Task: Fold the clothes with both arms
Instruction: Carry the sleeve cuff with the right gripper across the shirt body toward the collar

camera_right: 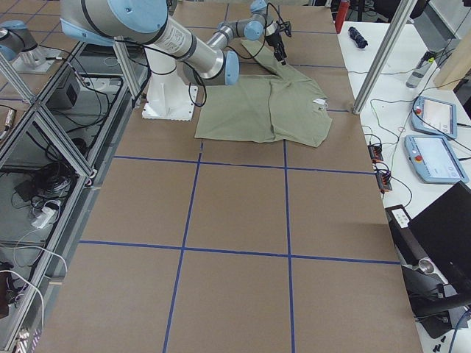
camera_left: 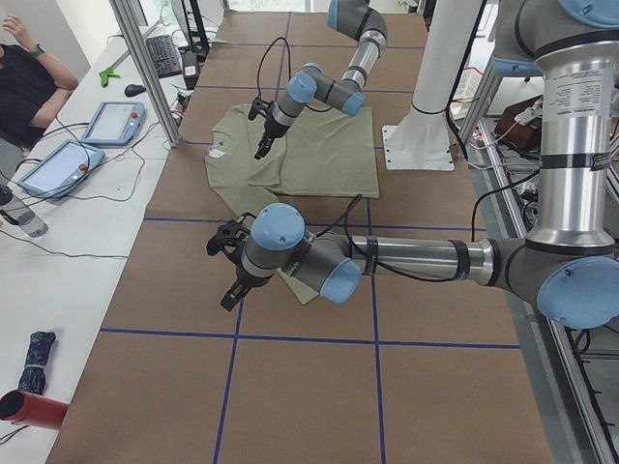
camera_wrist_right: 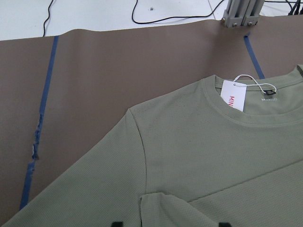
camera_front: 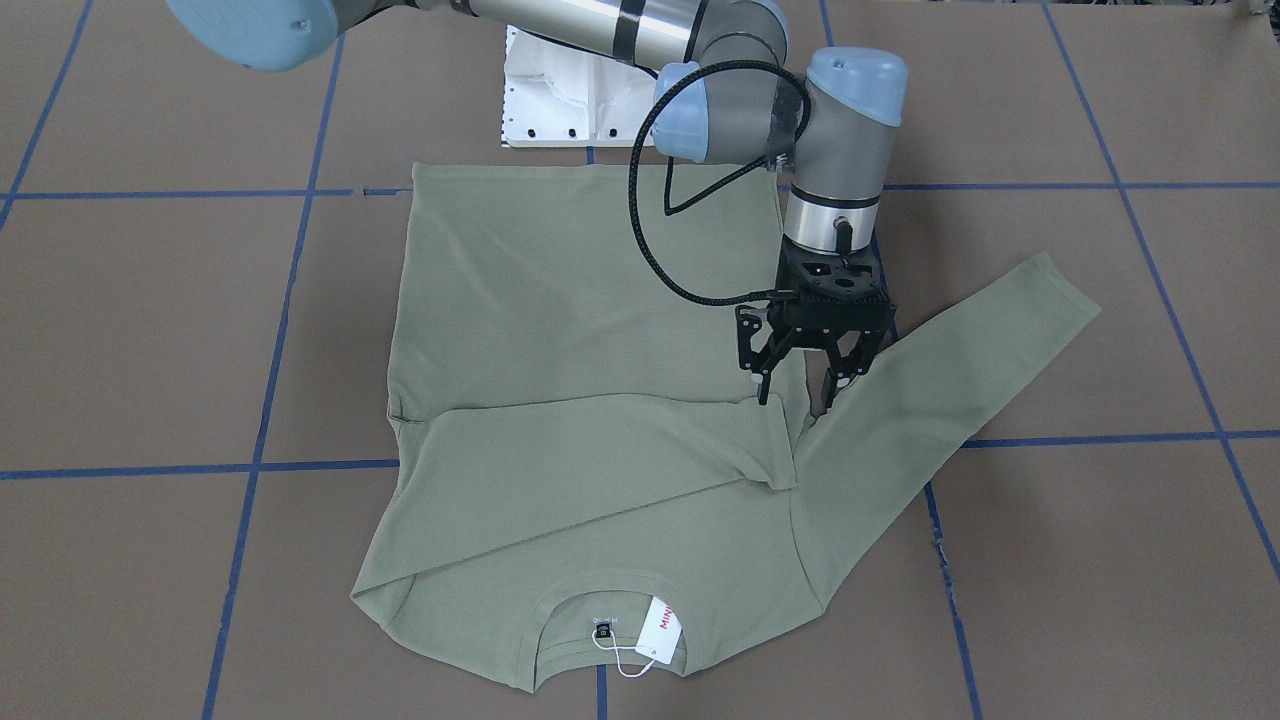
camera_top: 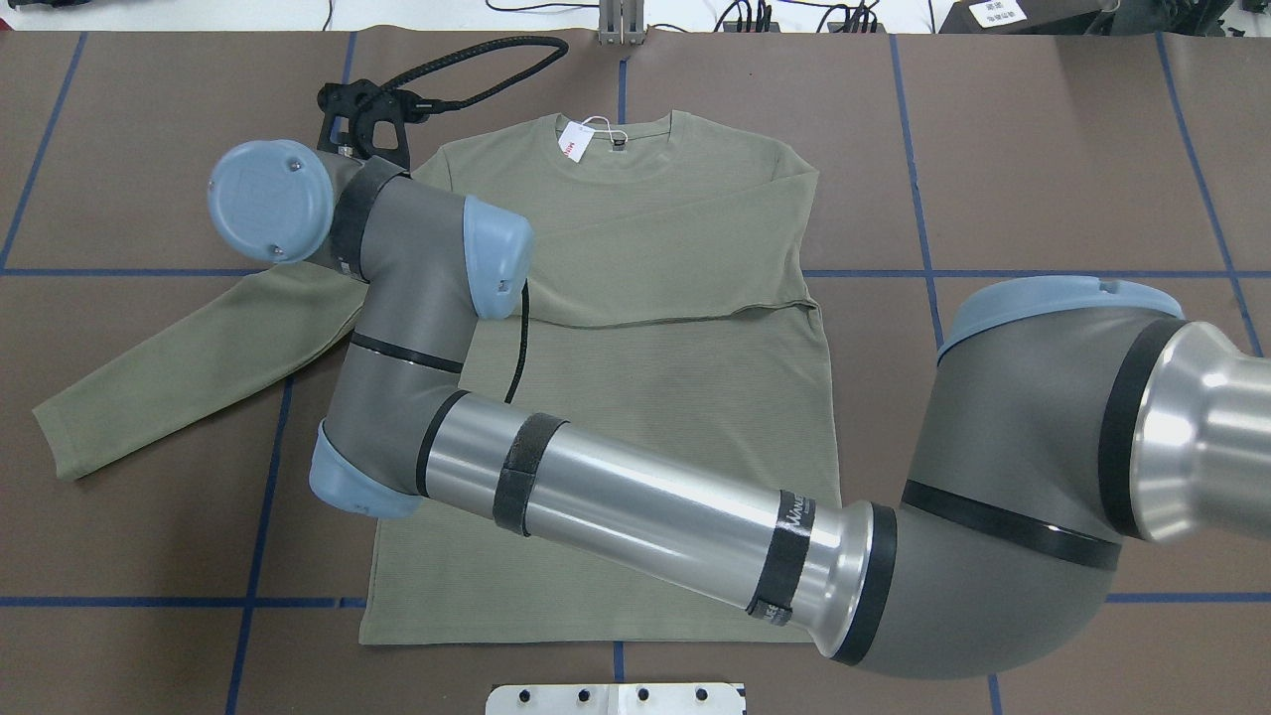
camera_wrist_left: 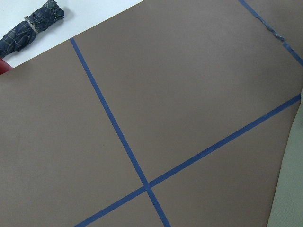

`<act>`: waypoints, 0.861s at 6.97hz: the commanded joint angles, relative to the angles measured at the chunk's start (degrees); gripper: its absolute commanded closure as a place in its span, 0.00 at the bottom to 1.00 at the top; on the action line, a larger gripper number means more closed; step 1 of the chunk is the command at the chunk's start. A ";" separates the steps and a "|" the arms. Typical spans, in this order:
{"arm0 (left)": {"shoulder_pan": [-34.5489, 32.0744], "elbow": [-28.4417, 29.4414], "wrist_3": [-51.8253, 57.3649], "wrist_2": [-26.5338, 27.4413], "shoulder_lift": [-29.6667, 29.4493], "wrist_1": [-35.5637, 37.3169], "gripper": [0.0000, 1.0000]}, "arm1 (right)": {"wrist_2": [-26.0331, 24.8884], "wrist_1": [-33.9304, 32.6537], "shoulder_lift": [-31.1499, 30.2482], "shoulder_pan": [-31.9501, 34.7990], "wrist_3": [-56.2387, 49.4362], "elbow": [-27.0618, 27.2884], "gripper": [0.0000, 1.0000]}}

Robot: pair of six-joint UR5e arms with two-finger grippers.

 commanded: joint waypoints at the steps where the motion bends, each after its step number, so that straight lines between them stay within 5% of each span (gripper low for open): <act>1: 0.00 0.09 -0.04 -0.06 -0.67 0.00 0.00 | 11.05 -0.89 0.55 4.67 0.03 0.83 0.00; 2: 0.09 -1.13 -0.21 0.02 -0.15 -0.61 0.00 | 17.20 -6.04 -0.76 8.18 -1.71 3.97 0.00; 4: 1.57 -1.14 -6.50 -0.41 1.77 -6.82 0.00 | 27.16 -17.90 -12.05 15.30 -11.16 24.37 0.00; 6: 7.61 -1.05 -17.90 1.33 12.20 -28.89 0.00 | 33.23 -21.64 -25.22 22.15 -23.10 39.00 0.00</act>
